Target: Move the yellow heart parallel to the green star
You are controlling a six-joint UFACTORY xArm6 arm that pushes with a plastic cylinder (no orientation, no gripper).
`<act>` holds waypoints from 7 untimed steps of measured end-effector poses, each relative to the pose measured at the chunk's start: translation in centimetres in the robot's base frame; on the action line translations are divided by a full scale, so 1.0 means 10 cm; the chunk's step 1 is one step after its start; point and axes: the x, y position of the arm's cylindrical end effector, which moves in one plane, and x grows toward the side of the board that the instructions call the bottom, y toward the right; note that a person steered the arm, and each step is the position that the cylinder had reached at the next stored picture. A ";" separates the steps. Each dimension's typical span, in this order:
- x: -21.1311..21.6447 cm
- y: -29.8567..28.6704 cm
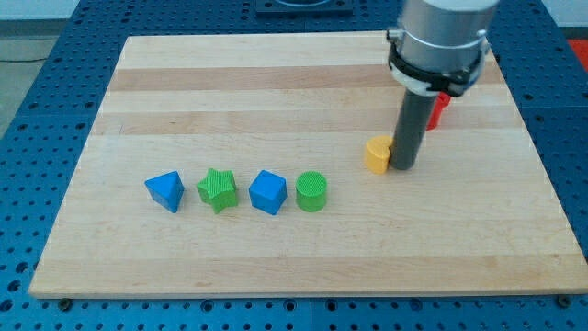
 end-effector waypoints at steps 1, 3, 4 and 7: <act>-0.14 -0.20; -0.11 -0.41; 0.07 -0.41; -0.56 -1.19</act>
